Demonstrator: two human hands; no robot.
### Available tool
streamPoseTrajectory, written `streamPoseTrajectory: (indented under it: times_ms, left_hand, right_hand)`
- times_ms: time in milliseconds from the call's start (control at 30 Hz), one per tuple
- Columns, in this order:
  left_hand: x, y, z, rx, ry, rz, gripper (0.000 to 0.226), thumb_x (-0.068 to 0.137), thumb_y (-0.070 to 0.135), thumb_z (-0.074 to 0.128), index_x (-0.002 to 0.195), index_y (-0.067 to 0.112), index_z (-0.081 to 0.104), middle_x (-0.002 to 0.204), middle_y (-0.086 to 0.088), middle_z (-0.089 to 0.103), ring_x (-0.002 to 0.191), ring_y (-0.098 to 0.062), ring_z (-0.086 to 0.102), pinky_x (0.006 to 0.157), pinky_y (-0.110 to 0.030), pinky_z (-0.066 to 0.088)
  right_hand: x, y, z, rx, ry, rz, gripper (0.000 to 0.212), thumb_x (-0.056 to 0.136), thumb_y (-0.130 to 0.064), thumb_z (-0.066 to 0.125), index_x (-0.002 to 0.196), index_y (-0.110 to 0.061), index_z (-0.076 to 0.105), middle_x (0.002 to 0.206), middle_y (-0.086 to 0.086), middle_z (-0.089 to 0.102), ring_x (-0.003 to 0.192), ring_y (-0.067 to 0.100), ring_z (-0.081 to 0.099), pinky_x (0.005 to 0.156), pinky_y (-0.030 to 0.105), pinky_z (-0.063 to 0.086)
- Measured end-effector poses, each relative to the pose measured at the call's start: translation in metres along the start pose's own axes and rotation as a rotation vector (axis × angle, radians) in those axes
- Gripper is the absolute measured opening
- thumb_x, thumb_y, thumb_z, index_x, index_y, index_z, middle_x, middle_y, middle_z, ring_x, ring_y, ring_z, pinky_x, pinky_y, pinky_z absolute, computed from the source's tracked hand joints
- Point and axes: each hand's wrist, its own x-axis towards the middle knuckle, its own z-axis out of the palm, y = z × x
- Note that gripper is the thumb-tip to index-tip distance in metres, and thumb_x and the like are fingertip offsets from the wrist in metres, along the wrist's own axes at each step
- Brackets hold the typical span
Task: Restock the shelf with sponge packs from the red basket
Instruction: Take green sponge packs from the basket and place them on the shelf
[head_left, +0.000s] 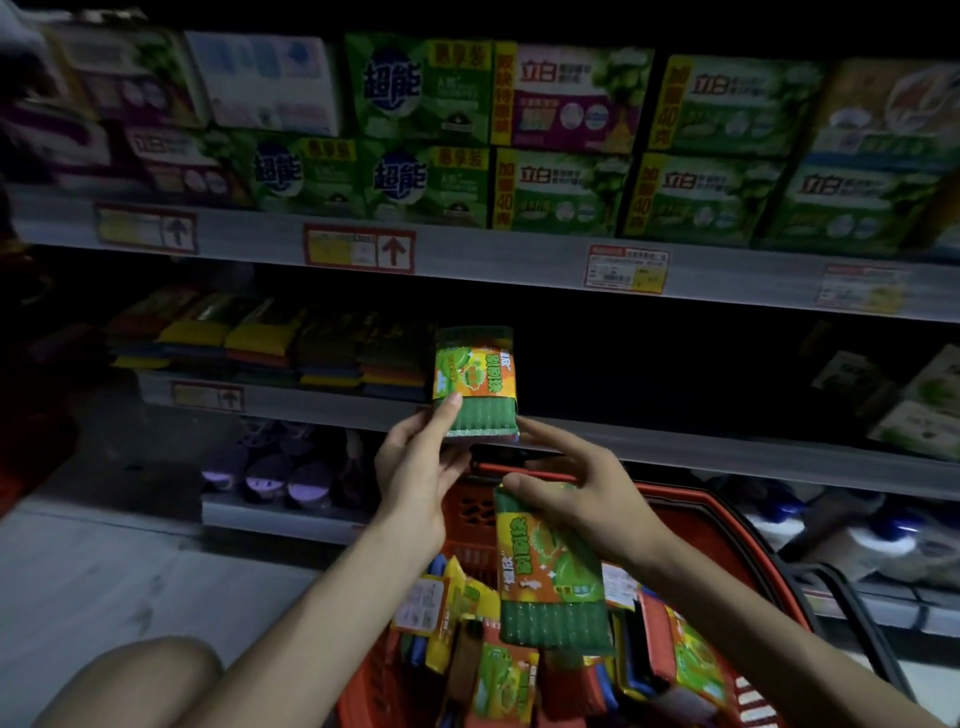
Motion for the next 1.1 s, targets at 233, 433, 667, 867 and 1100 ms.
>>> streamPoseTrajectory:
  times_ms: [233,433,667,867,1100]
  left_hand:
    - [0.011,0.004,-0.004,0.105,0.033,0.080,0.029,0.091,0.027,0.076,0.115,0.014,0.069,0.110,0.000,0.072,0.101,-0.011,0.067,0.087,-0.035,0.058]
    - [0.023,0.005,-0.003,0.321,0.068,0.280,0.024,0.086,0.034,0.081,0.102,0.020,0.068,0.094,0.006,0.074,0.087,-0.002,0.069,0.075,-0.017,0.055]
    - [0.040,0.007,0.001,0.498,0.051,0.362,0.029,0.087,0.039,0.079,0.110,0.024,0.073,0.095,0.008,0.073,0.090,-0.006,0.069,0.079,-0.030,0.059]
    - [0.048,0.004,0.003,0.509,0.011,0.367,0.030,0.099,0.032,0.064,0.127,0.022,0.070,0.099,0.016,0.067,0.088,0.012,0.060,0.065,-0.002,0.047]
    - [0.052,0.001,0.002,0.471,-0.007,0.347,0.040,0.100,0.017,0.062,0.140,0.012,0.061,0.125,-0.002,0.070,0.093,0.006,0.062,0.080,-0.011,0.046]
  right_hand:
    - [0.011,0.005,0.032,0.016,0.052,-0.009,0.091,0.070,-0.070,0.080,0.150,-0.052,0.040,0.149,-0.032,0.044,0.138,0.004,0.050,0.106,0.044,0.053]
    - [0.024,0.009,0.050,0.162,0.053,0.025,0.099,0.071,-0.054,0.089,0.153,-0.051,0.034,0.135,0.000,0.067,0.113,0.021,0.072,0.091,0.044,0.061]
    - [0.032,0.013,0.057,0.223,0.117,0.031,0.094,0.079,-0.020,0.088,0.149,-0.045,0.030,0.105,-0.025,0.074,0.085,0.016,0.076,0.070,0.027,0.061]
    - [0.045,0.016,0.060,0.213,0.171,0.009,0.085,0.081,-0.018,0.086,0.139,-0.051,0.032,0.105,-0.040,0.066,0.071,0.006,0.066,0.065,0.023,0.056]
    - [0.060,0.007,0.053,0.162,0.165,-0.022,0.060,0.081,-0.025,0.087,0.129,-0.043,0.056,0.112,-0.012,0.074,0.086,0.019,0.075,0.070,0.028,0.061]
